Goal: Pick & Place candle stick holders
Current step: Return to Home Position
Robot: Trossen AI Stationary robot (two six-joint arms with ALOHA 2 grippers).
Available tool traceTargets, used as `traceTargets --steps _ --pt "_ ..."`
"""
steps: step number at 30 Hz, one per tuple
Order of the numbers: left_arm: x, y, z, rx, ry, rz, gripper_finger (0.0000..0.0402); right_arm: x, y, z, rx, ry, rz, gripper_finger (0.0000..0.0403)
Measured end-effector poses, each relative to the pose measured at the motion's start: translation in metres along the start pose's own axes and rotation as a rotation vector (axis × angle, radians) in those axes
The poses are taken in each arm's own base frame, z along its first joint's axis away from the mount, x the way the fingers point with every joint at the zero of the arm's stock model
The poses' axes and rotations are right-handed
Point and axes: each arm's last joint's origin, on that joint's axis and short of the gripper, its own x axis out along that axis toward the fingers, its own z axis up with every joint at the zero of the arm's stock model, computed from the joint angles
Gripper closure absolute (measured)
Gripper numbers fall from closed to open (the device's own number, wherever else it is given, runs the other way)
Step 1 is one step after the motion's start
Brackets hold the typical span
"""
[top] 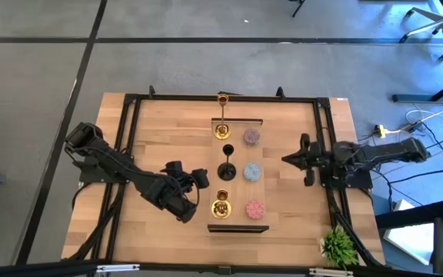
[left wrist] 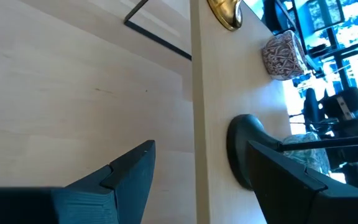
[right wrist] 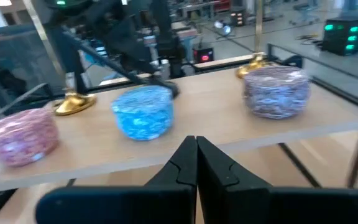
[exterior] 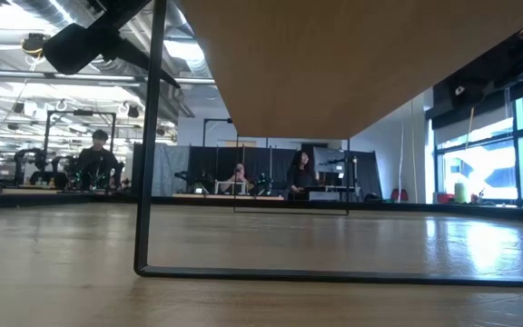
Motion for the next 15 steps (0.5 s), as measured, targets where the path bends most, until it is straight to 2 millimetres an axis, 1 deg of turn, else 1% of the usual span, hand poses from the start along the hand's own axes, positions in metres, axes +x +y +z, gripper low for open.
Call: traceTargets --steps 2,7,11,15 --pt "-0.001 0.000 -0.001 0.001 0.002 -0.006 0.0158 0.000 -0.003 0.001 -0.003 -0.003 -0.022 0.0403" --pt "-0.007 0.002 -0.004 0.011 0.018 -0.015 0.0158 0.001 -0.011 0.002 0.033 0.000 -0.007 0.0403" --pt "-0.011 0.004 -0.007 0.019 0.030 -0.022 0.0158 0.001 -0.018 0.003 0.050 -0.004 -0.055 0.0403" --pt "-0.014 0.005 -0.008 0.023 0.036 -0.027 0.0158 0.001 -0.021 0.000 0.100 0.034 -0.065 0.0403"
